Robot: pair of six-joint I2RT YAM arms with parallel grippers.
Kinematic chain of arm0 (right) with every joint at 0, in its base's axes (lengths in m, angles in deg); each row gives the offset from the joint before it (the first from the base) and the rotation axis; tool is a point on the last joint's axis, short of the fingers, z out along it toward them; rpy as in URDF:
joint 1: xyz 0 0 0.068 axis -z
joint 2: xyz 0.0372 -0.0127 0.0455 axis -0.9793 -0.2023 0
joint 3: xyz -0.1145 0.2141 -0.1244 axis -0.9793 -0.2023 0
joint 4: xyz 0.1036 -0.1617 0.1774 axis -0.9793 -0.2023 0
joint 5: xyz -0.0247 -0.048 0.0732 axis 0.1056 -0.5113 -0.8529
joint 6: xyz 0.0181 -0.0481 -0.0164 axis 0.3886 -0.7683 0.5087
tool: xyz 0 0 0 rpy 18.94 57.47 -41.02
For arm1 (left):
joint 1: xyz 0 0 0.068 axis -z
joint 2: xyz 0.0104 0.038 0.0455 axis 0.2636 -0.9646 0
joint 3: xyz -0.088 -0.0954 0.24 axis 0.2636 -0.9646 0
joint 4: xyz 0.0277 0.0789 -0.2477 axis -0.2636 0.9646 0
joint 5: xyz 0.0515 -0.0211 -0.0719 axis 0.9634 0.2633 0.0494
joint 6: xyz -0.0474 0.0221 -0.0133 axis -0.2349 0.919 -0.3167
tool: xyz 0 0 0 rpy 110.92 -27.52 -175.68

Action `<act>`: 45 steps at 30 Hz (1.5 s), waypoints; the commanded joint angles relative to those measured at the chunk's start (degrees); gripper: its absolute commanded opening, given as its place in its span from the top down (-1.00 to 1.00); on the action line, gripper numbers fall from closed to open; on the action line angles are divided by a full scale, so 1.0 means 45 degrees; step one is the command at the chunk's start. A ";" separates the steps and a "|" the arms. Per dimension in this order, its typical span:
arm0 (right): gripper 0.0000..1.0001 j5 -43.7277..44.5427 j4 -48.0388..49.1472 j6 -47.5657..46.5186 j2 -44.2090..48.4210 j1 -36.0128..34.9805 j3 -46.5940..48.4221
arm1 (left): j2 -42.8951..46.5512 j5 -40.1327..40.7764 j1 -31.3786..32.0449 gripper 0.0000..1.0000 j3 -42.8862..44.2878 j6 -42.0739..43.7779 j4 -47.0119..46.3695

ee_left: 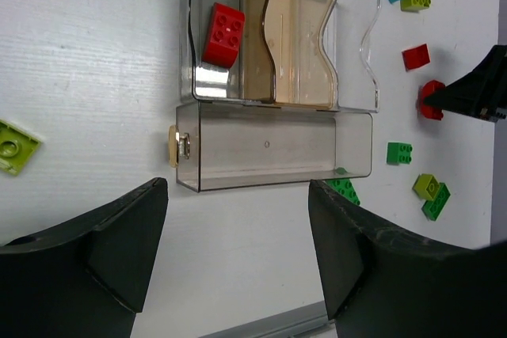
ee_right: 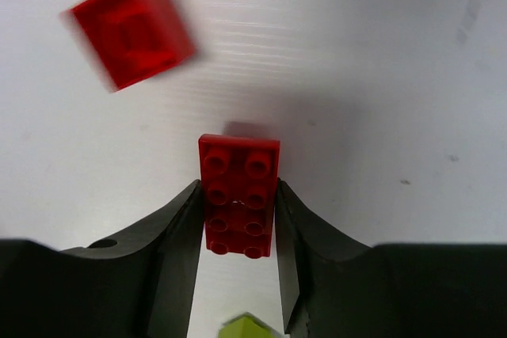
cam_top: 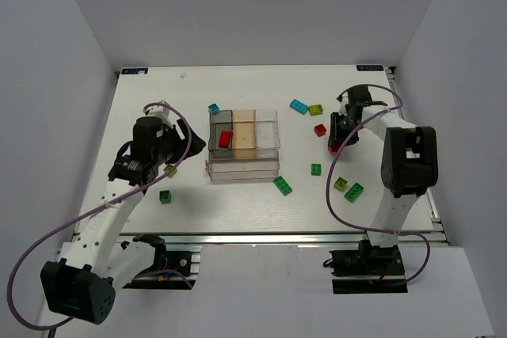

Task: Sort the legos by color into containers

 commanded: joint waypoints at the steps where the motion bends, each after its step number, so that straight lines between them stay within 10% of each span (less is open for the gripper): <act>1: 0.64 -0.2953 0.0113 -0.2990 0.1614 -0.0411 0.0489 | 0.0678 -0.0468 0.0038 -0.62 -0.0465 -0.0478 -0.0445; 9: 0.99 -0.8822 -0.0436 -0.8647 0.2165 -0.3024 0.2207 | 0.1011 -0.0918 0.0038 -0.62 -0.0995 -0.1026 -0.1266; 23: 0.85 -0.6090 0.1596 -0.3922 -0.4376 -0.7150 1.0586 | 0.2142 -0.0568 0.0038 -0.62 -0.0974 -0.1240 -0.0408; 32: -0.29 -0.4935 0.2340 -0.3472 -0.4907 -0.7795 1.0061 | 0.2300 -0.0820 0.0154 -0.63 -0.1248 -0.1417 -0.0485; 37: -0.35 -0.5072 0.2418 -0.3317 -0.4751 -0.7717 1.0217 | 0.1520 -0.1387 0.0156 -0.59 -0.0975 -0.1397 -0.1012; 41: 0.00 -0.4180 0.2360 -0.2790 -0.4030 -0.7484 1.0043 | 0.1012 -0.1738 0.0156 -0.43 -0.0760 -0.1378 -0.1616; 43: 0.72 -0.2661 0.2495 -0.2108 -0.3155 -0.7016 0.9517 | 0.0623 -0.2010 0.0156 -0.16 -0.0701 -0.1417 -0.1851; 45: 1.00 -0.2046 0.2438 -0.1638 -0.2566 -0.6123 0.8541 | 0.0329 -0.2168 0.0156 0.18 -0.0681 -0.1514 -0.2164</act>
